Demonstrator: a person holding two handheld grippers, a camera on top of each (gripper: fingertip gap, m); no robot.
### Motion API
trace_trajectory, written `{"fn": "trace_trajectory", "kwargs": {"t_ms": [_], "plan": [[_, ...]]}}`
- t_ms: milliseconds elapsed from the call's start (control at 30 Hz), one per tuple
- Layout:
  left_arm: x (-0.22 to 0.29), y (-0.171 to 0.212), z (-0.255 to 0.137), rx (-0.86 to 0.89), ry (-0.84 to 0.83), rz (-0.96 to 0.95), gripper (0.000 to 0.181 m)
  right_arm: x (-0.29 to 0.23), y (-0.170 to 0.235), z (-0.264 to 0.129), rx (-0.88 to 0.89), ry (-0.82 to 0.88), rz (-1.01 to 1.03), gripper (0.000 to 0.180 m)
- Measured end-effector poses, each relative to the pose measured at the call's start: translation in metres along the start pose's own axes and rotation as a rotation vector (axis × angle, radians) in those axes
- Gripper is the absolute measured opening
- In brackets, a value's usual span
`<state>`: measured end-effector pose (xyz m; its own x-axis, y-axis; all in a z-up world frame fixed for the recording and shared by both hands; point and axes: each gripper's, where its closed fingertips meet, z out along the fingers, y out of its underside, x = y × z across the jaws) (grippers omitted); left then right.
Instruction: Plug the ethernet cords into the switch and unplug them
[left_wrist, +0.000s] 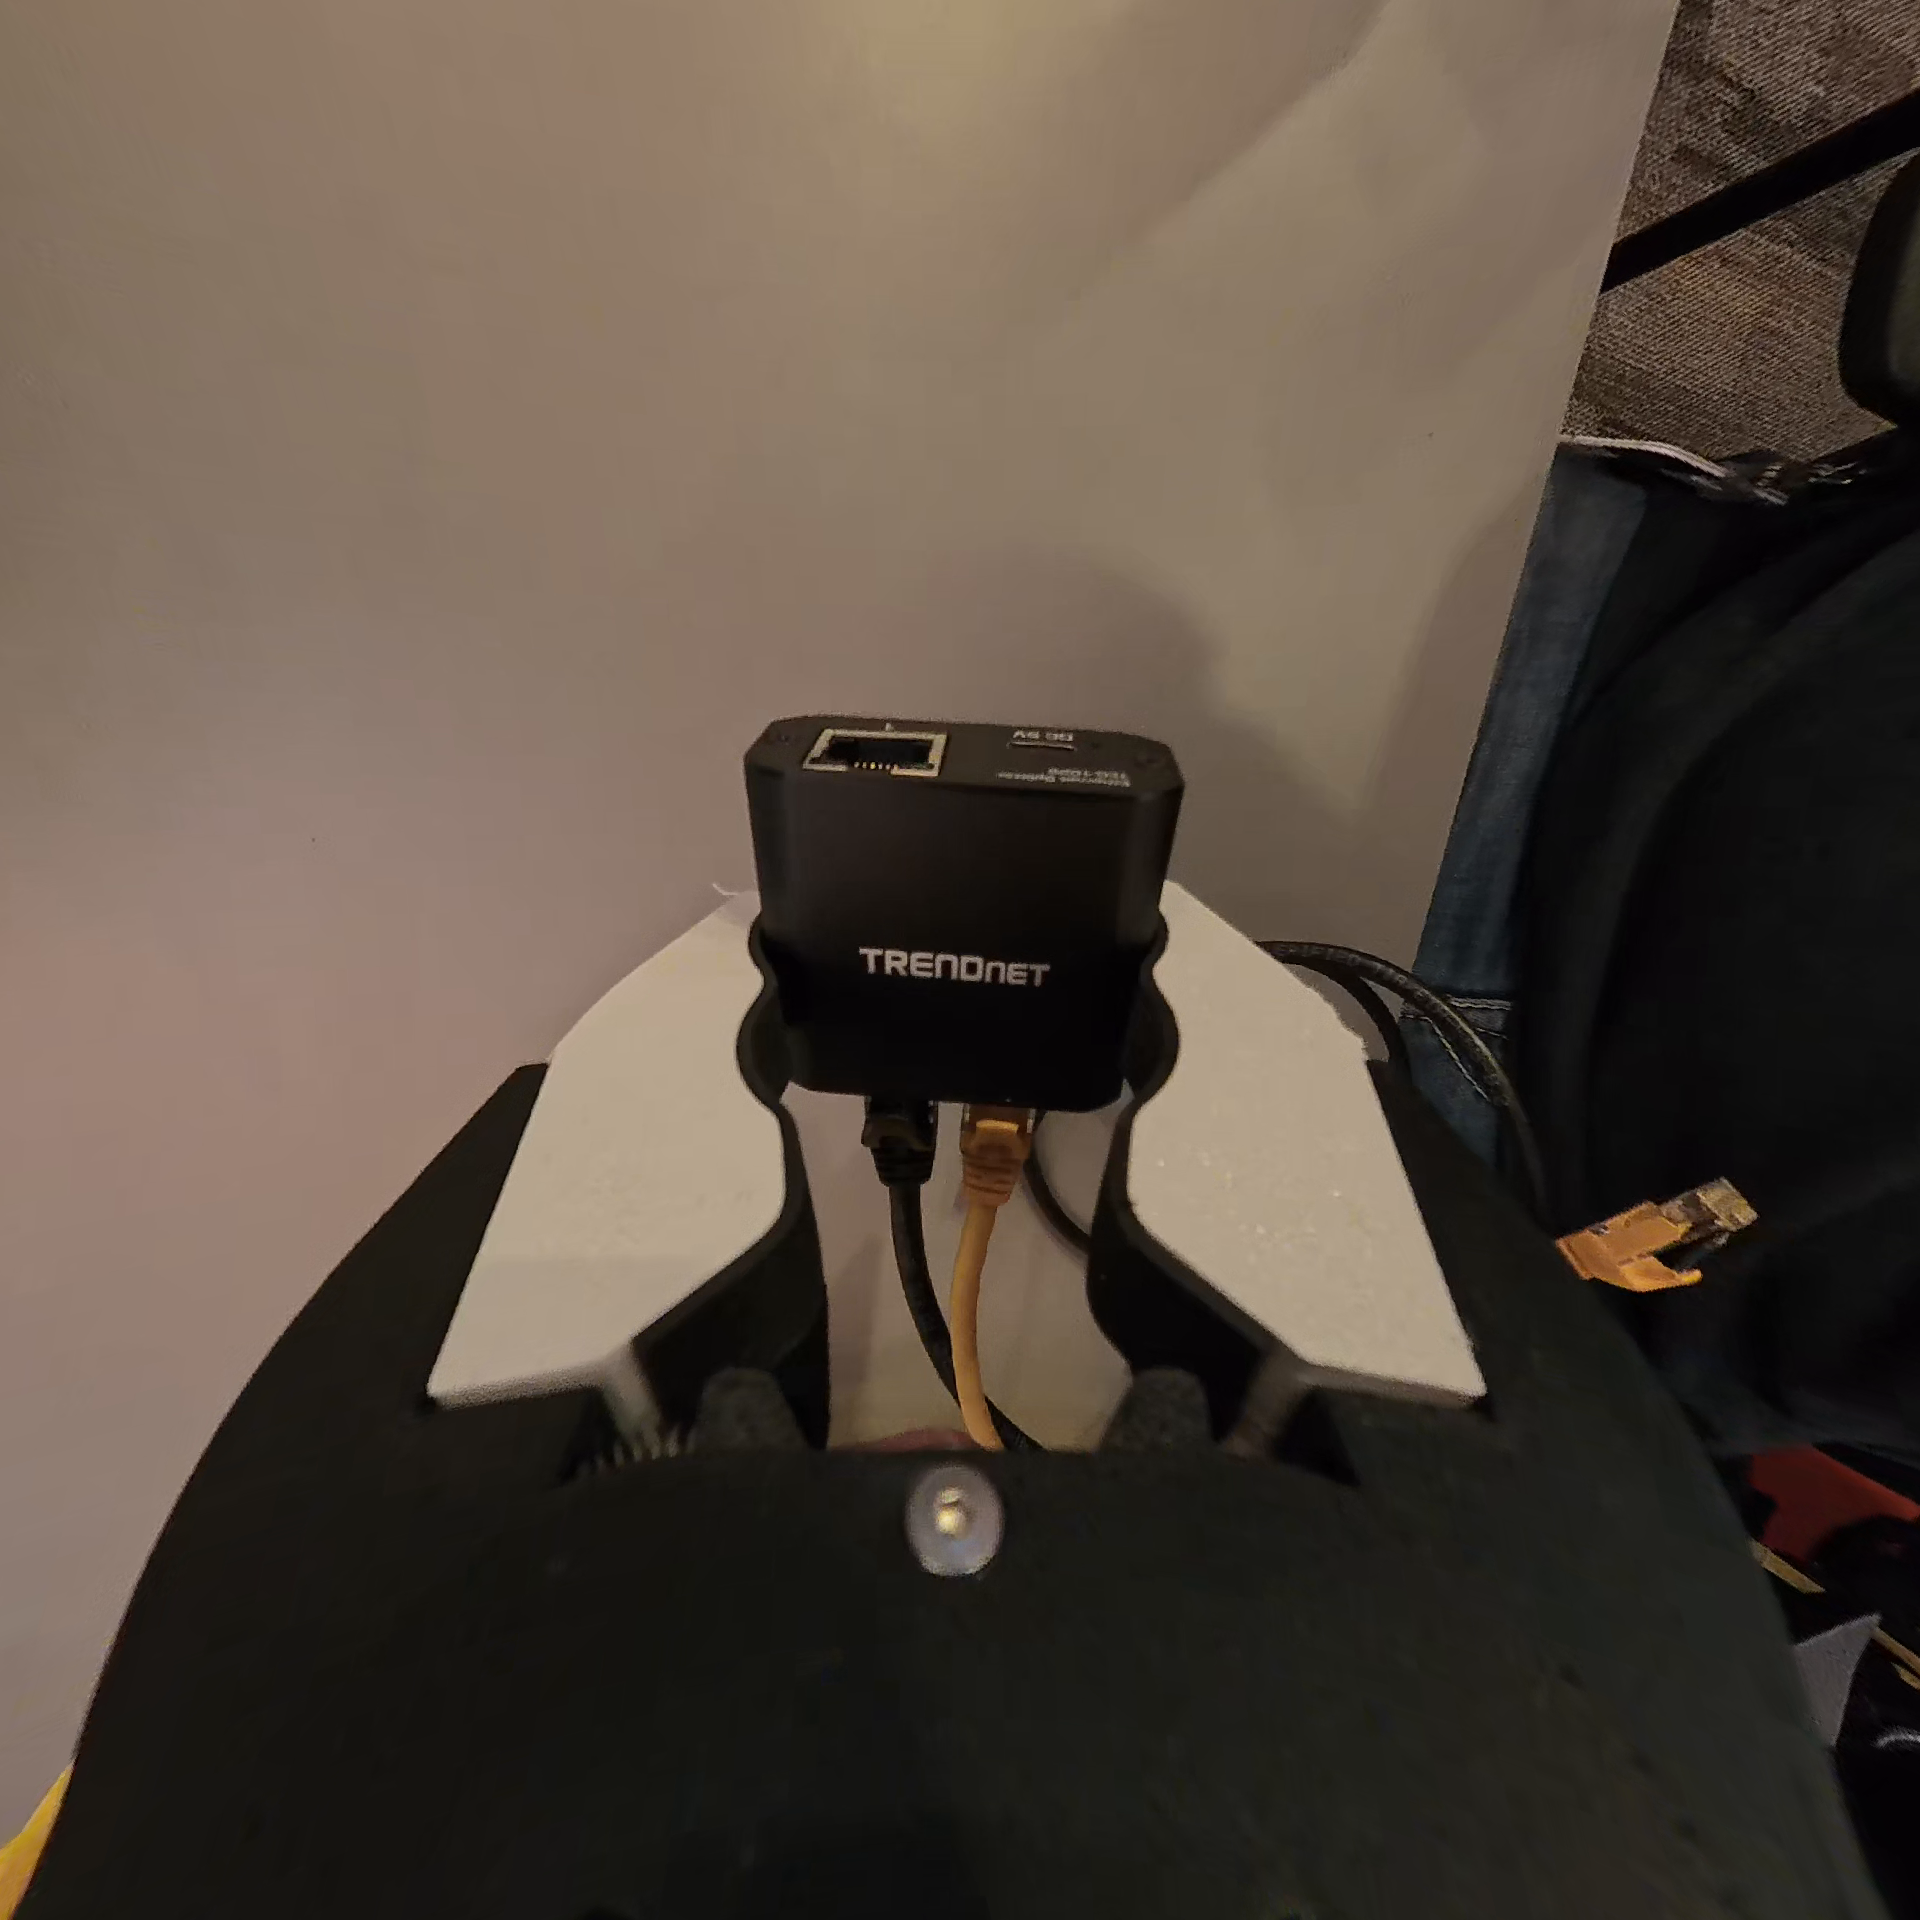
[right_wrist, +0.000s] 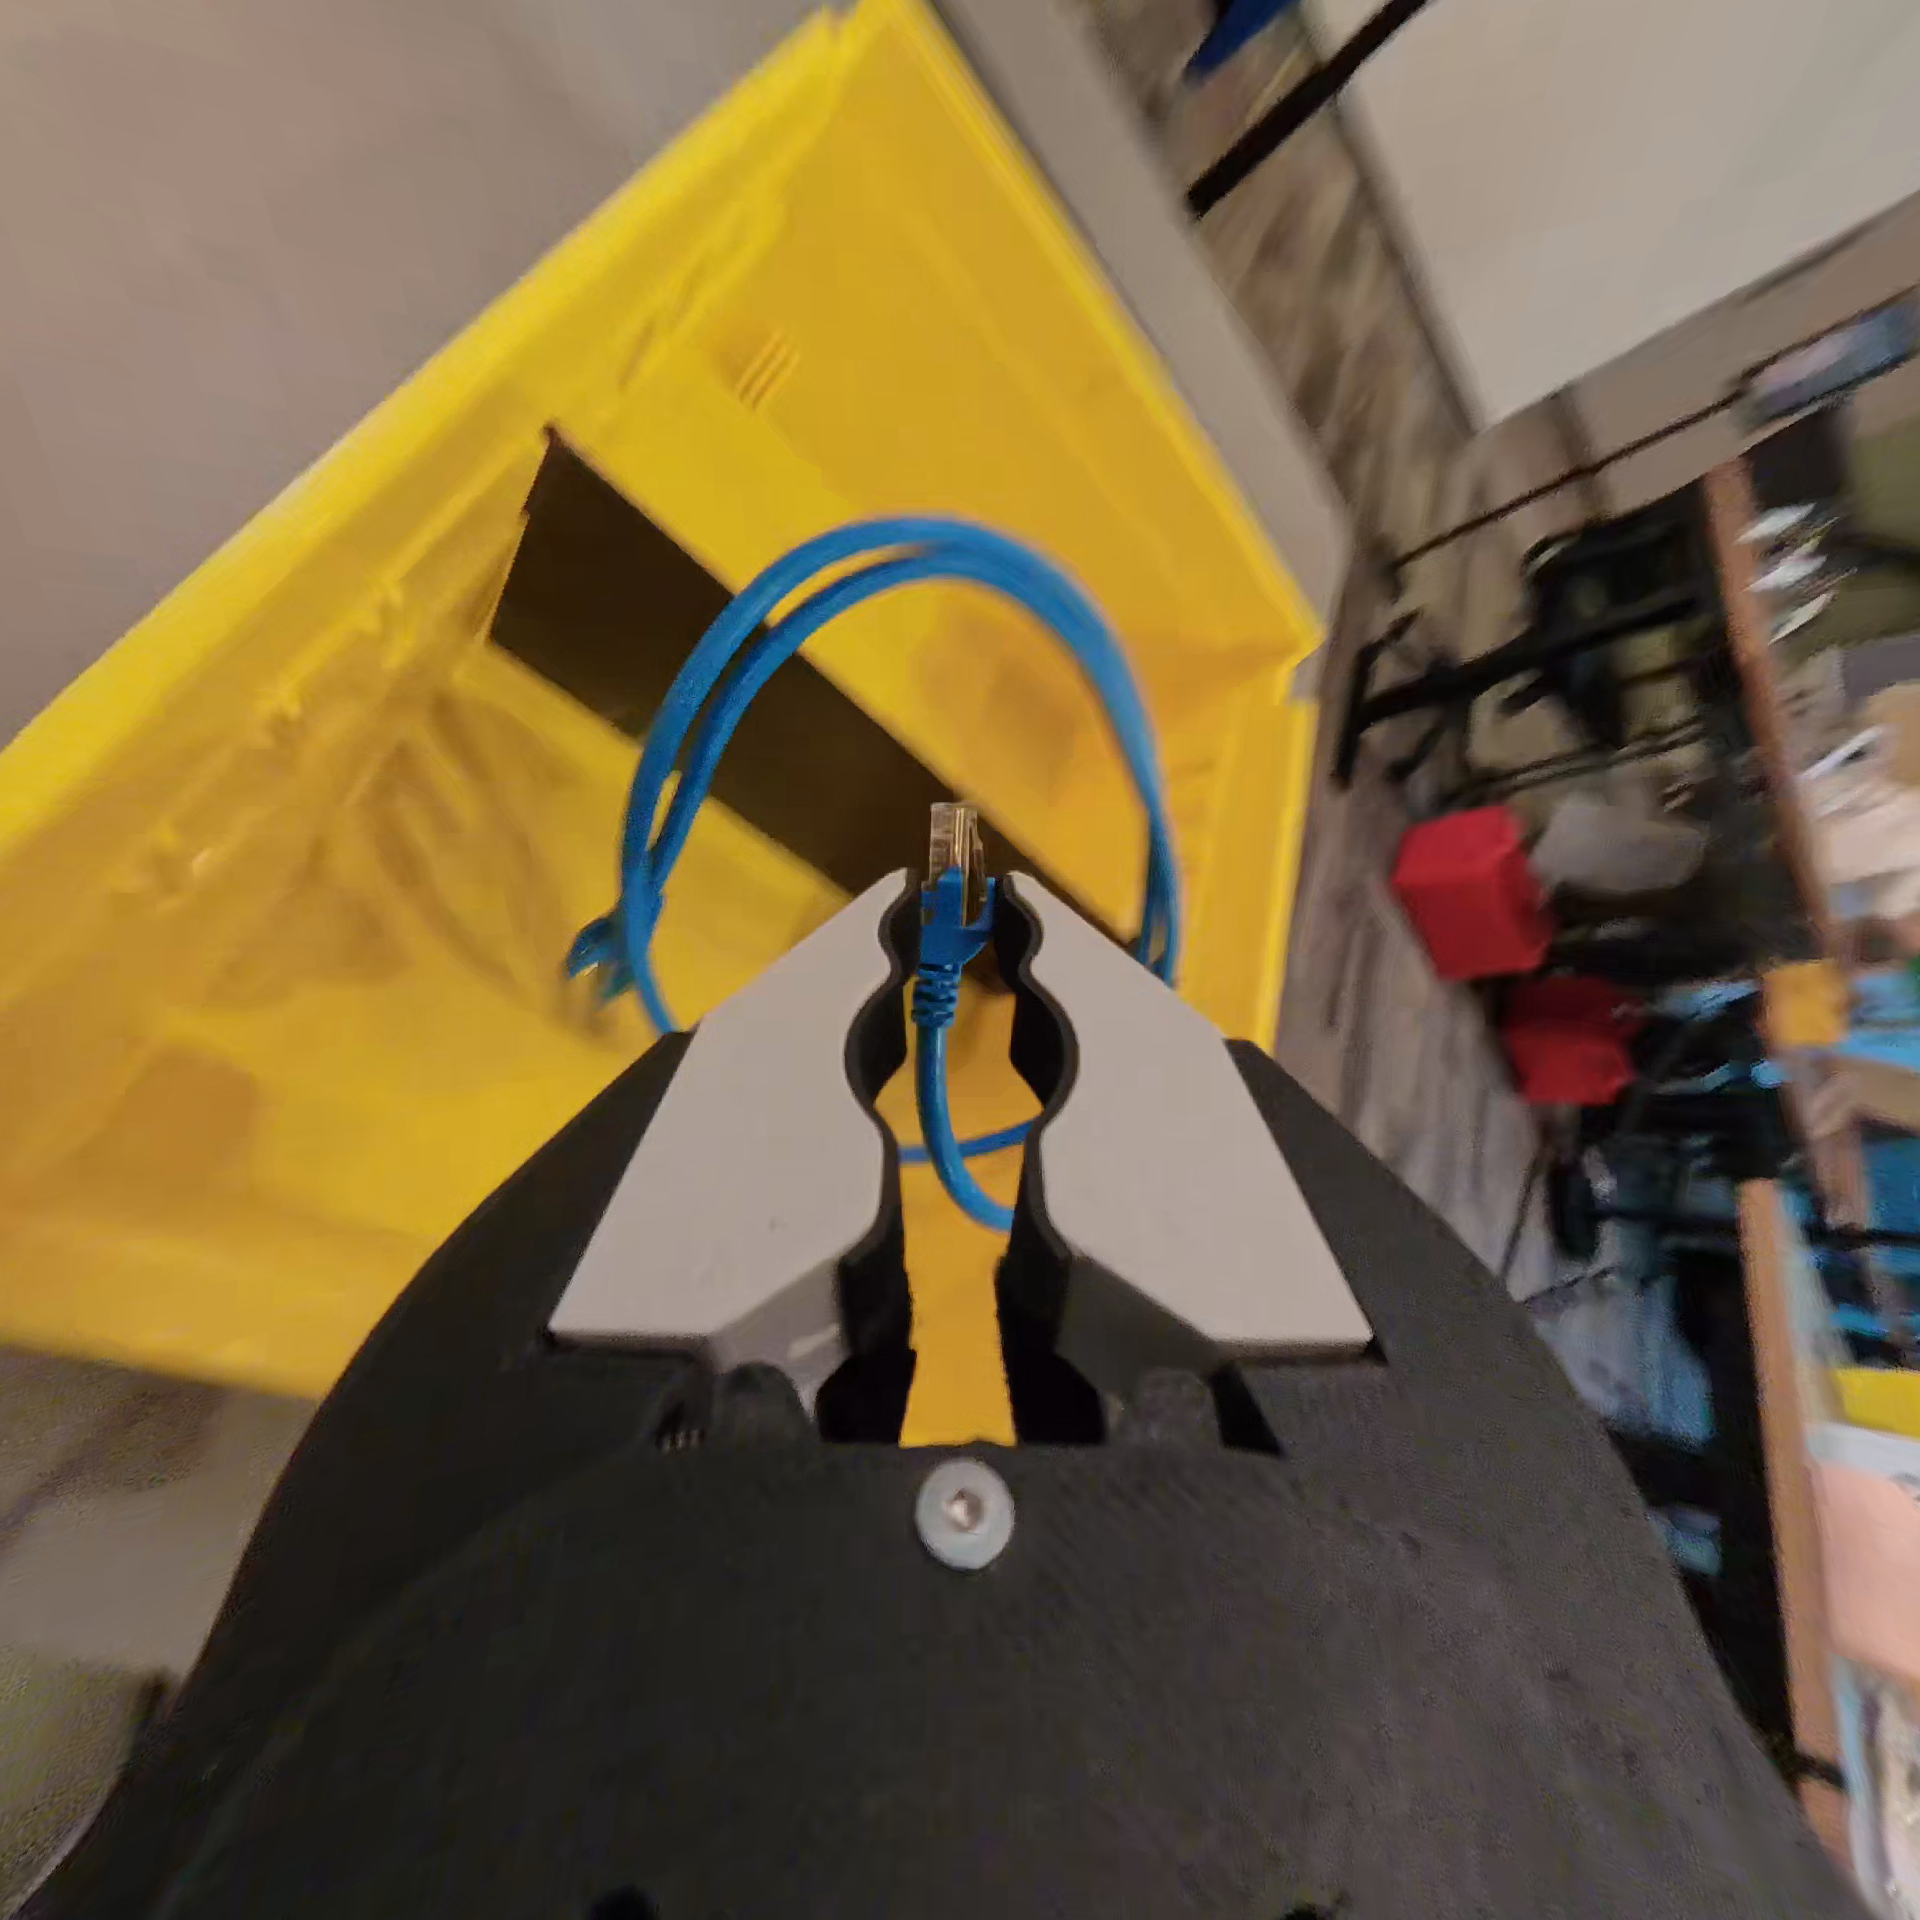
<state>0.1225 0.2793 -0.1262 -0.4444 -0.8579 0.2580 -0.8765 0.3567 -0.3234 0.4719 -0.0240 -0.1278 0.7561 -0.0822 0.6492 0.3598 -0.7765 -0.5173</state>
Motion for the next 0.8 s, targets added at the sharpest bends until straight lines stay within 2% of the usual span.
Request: {"fn": "trace_trajectory", "kwargs": {"t_ms": [133,267,300,333,433,533,667,800], "plan": [[0.0,0.001,0.001,0.003,-0.002,-0.002,0.063,-0.022,0.021,0.0,-0.152,-0.138,0.036,0.014],[0.0,0.003,0.002,0.009,0.001,-0.004,0.062,-0.048,0.033,-0.002,-0.238,-0.359,0.184,0.015],[0.0,0.004,0.002,0.01,0.002,-0.005,0.062,-0.056,0.037,-0.002,-0.269,-0.417,0.235,0.022],[0.0,0.005,0.002,0.01,0.0,-0.006,0.062,-0.058,0.04,-0.002,-0.289,-0.427,0.241,0.038],[0.0,0.009,0.004,0.011,0.004,-0.014,0.063,-0.055,0.029,-0.011,-0.226,-0.428,0.265,0.051],[-0.002,0.012,0.004,0.009,0.004,-0.023,0.062,-0.042,0.01,-0.031,-0.133,-0.402,0.326,0.05],[-0.002,0.011,0.003,0.014,0.003,-0.022,0.062,-0.058,0.008,-0.053,-0.155,-0.422,0.292,0.046],[0.0,0.009,0.004,0.017,0.002,-0.019,0.062,-0.063,-0.007,-0.066,-0.075,-0.391,0.356,0.039]]}}
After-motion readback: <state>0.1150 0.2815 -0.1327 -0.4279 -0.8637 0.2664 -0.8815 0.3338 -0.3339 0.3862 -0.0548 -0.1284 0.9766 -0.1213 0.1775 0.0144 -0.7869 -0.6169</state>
